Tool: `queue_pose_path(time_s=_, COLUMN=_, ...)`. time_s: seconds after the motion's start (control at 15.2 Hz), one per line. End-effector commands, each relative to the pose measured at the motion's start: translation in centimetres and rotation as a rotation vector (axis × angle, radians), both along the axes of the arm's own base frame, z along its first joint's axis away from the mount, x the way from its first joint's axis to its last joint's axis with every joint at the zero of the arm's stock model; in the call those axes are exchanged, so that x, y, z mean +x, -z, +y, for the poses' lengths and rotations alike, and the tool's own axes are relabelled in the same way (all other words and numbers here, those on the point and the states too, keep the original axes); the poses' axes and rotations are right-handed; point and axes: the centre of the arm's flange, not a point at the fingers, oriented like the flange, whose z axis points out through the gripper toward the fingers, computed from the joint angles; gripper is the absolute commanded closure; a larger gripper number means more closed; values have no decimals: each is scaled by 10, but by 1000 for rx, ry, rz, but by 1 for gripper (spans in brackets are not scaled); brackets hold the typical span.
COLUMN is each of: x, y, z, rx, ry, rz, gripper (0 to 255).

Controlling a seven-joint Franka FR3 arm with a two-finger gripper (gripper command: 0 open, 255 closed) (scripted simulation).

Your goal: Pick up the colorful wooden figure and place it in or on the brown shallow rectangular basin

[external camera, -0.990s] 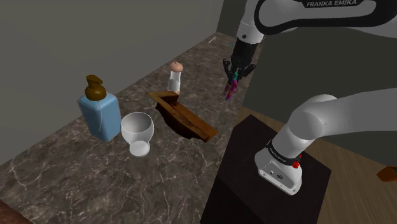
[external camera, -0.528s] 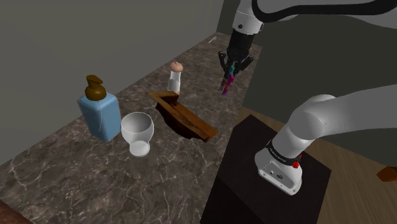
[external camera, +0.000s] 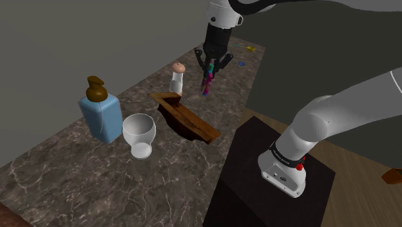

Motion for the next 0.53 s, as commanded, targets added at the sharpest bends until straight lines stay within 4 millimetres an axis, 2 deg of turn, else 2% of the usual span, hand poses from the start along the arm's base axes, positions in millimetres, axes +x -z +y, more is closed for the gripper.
queue_pose_path(time_s=0.0, x=14, y=1, z=23, rx=2, ry=1, rz=1, gripper=255)
queue_pose_path(time_s=0.2, x=36, y=-2, z=62, rx=2, ry=1, rz=1, gripper=255)
queue_pose_path(time_s=0.46, x=36, y=19, z=62, rx=2, ry=1, rz=1, gripper=255)
